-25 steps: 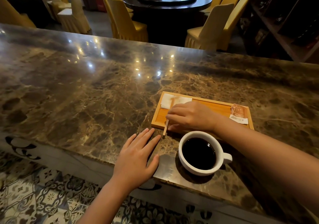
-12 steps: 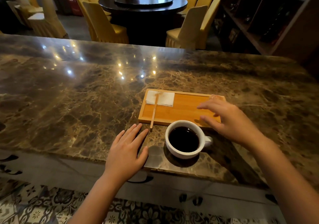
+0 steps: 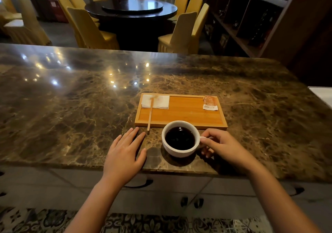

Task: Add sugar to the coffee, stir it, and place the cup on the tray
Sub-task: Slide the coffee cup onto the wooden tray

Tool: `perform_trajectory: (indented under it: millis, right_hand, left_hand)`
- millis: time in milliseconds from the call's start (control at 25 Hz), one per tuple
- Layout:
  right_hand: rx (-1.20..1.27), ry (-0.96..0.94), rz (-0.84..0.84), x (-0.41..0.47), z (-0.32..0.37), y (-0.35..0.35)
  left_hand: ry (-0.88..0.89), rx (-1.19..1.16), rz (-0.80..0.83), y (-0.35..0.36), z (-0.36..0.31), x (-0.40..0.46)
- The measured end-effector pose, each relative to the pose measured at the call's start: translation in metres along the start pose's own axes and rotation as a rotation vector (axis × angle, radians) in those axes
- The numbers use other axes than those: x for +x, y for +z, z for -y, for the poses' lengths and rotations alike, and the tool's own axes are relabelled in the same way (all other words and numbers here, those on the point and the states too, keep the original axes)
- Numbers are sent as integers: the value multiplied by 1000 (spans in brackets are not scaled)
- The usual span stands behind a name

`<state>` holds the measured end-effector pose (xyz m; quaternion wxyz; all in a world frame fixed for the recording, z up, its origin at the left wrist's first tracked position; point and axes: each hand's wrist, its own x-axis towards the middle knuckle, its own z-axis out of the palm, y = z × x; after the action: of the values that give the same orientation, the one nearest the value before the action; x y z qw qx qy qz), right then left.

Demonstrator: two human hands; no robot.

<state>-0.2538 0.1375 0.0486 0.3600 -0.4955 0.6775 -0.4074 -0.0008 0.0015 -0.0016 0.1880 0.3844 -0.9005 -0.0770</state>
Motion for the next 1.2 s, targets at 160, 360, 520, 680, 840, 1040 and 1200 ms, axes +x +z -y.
perform_trajectory:
  millis: [160,360,520,680,840,1040,1200]
  right_hand:
    - [55,-42,32,-3,-2,6]
    - [87,-52,-13,-1,1,2]
    - [108,-74,-30,11,9,-12]
    - [175,-61,-96,39,19,-30]
    - [203,-67,-138,69,23,-46]
    - [155,-2,-156,94,16,-59]
    - [152,10,-147,103,11,-57]
  left_hand:
    - [3,2,7,0,1,1]
    - [6,1,5,1,1,1]
    - [12,-4,3,1,1,1]
    - [17,-8,-1,0,1,1]
    - [17,-19,-14,0,2,1]
    - [21,-24,-22,1,2,1]
    - [22,-22,-22,3,3,1]
